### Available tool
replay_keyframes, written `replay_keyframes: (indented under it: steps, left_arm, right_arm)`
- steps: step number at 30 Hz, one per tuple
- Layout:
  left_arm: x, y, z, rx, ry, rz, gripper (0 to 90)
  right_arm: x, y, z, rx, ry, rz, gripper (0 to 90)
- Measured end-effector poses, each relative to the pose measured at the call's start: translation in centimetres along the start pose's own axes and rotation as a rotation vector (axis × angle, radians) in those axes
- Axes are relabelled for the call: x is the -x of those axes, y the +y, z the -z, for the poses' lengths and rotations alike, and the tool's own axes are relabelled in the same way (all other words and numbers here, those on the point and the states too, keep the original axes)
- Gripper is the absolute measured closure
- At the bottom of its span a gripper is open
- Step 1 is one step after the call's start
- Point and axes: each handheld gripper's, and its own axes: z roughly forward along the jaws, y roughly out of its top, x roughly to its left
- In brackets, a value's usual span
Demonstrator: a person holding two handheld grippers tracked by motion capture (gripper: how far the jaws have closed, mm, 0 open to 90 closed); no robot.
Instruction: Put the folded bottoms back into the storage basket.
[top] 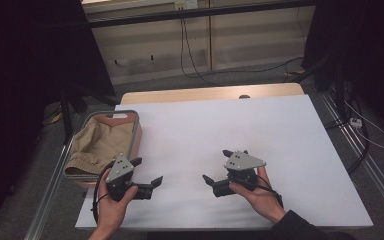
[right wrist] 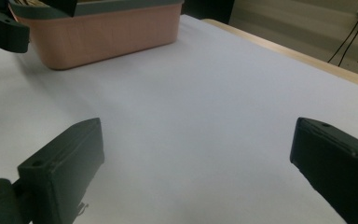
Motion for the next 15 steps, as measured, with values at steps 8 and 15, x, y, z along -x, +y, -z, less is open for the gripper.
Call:
replay_keyframes:
  steps: [8,15]
  left_arm:
    - [0.2,0.0,-2.7,-0.009,-0.038,0.014,5.7]
    - [0.5,-1.3,-3.5,-0.019,-0.065,0.01,5.7]
  right_arm:
    - [0.7,-1.8,0.9,-0.023,-0.027,-0.03,2.7]
    - [1.4,-2.7,2.6,-0.012,-0.074,-0.055,2.7]
